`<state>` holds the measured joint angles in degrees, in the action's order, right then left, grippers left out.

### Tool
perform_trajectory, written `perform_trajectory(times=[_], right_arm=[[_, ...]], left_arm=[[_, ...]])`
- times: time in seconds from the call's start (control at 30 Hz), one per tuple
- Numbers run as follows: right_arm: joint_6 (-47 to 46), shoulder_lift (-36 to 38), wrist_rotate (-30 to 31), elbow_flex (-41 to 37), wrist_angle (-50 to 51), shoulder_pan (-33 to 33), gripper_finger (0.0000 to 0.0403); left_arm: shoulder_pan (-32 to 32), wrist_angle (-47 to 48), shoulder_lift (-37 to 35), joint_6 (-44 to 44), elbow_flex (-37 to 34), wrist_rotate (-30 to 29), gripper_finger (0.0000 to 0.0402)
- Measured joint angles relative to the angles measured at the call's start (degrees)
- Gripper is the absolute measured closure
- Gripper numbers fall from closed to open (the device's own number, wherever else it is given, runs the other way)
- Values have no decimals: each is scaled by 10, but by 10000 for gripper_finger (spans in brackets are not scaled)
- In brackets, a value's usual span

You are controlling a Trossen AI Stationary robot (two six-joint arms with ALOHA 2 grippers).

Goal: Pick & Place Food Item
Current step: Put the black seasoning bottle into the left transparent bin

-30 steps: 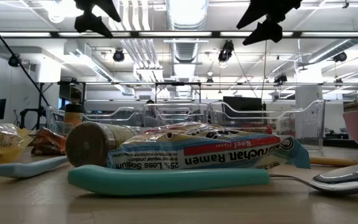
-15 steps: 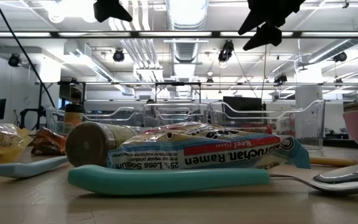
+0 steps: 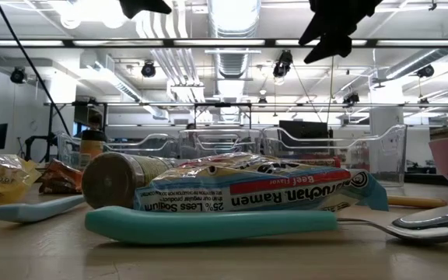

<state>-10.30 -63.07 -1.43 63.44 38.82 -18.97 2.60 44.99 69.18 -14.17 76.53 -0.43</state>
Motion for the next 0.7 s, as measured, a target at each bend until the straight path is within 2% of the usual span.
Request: perform_trajectory(times=[0.2,0.33,0.6,0.7], right_arm=[[-2,10,-18,0,13,1,72],[-2,12,-48,0,43,1,72],[-2,15,-76,0,52,1,72],[-2,15,-76,0,52,0,72]], left_arm=[[-14,1,-3,-7,-3,-1,85],[-16,-3,-12,-13,-32,-11,85],[-28,-135,-93,-58,-141,-13,85],[-34,-155,-119,-74,-171,-13,85]])
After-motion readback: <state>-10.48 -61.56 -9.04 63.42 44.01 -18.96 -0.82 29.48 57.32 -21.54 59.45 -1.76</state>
